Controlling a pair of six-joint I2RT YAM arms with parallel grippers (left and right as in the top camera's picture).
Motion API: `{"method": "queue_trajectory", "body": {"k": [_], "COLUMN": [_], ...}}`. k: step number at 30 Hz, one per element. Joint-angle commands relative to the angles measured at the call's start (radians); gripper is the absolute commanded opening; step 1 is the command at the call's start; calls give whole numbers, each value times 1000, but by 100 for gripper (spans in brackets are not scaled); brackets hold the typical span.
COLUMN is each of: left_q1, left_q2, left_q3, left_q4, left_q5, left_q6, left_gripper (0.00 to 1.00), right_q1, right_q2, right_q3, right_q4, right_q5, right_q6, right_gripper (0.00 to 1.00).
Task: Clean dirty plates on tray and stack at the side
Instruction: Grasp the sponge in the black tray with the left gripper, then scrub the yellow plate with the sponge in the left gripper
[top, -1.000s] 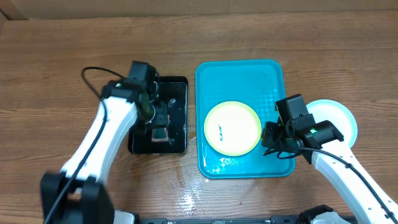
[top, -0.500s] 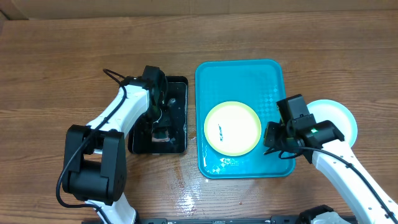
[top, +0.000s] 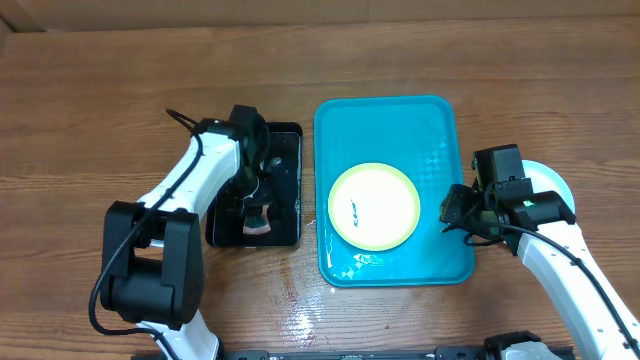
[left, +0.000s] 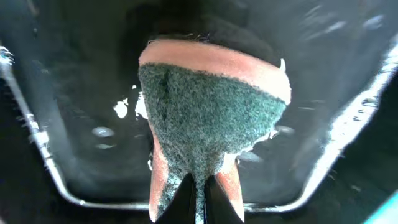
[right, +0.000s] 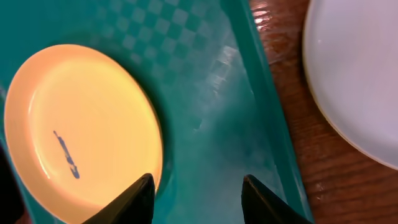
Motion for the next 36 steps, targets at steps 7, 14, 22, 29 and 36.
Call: {"method": "queue_trajectory", "body": {"k": [7, 14, 22, 29, 36], "left_q1": [-53, -101, -117, -256, -404], "left_q2": [-55, -59, -59, -58, -56], "left_q3": [199, 282, 288, 288, 275], "left_q4": [-105, -171, -174, -63, 147], "left_q5": [-23, -68, -33, 27, 97], "left_q6": [32, 29, -2, -50, -157], "left_gripper": [4, 4, 4, 4, 4], "right_q1": [-1, 1, 59, 72, 72], "right_q2": [142, 261, 320, 366, 399], "right_q3": [-28, -28, -28, -28, -28], "right_q4": [119, 187, 221, 259, 264], "right_q5": [-163, -224, -180, -169, -170], "right_q6": [-134, -136, -118, -89, -70], "right_gripper": [47, 47, 34, 18, 4]}}
